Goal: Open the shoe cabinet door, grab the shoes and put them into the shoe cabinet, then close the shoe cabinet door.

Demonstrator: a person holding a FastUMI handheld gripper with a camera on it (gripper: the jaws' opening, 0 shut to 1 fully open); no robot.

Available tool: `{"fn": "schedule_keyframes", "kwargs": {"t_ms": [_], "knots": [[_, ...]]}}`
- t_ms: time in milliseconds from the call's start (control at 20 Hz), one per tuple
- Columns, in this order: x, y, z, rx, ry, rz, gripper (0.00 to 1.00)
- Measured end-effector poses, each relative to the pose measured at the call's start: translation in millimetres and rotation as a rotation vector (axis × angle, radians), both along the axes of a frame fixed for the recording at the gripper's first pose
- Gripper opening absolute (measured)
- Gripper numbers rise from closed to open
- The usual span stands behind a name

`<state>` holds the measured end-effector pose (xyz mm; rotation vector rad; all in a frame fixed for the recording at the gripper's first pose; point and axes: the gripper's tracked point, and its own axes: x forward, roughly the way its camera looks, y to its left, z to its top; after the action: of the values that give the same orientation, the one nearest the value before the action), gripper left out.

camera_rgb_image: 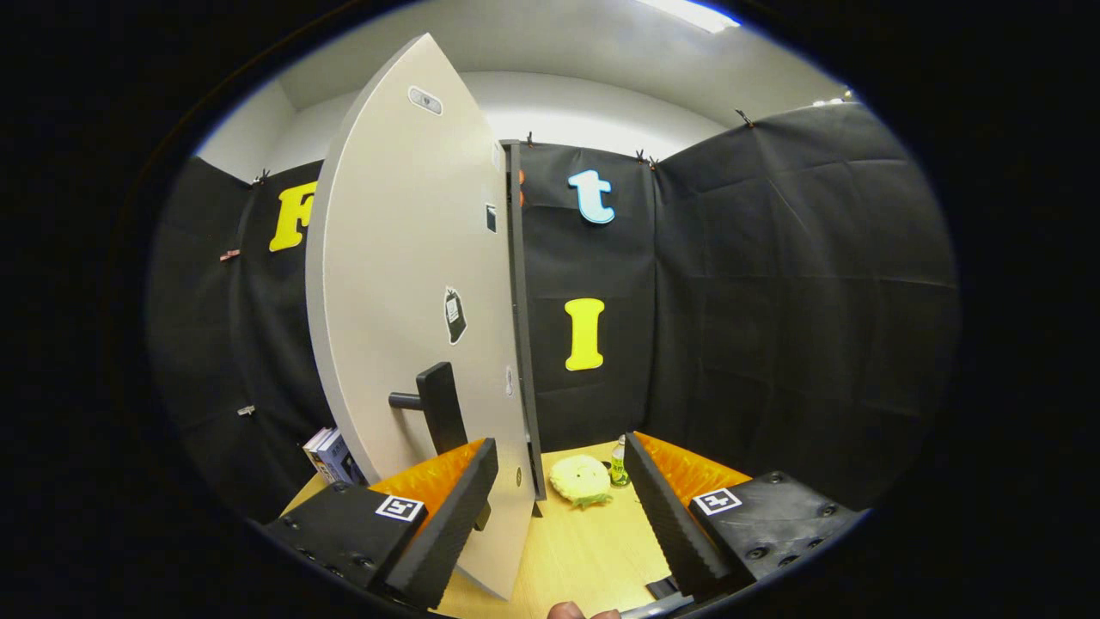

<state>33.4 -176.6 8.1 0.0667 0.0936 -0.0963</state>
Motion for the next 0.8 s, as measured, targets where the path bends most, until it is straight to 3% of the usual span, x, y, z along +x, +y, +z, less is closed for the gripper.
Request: {"fn": "schedule_keyframes", "kwargs": {"t_ms": [200,550,800], "knots": [[0.6,5.9,0.3,-0.006,-0.006,0.04,0.98],[0.3,44.2,-2.1,0.025,0.005,0.198,0.98],[3.5,54.7,-0.8,0.031,0.002,0.237,0.97]]}}
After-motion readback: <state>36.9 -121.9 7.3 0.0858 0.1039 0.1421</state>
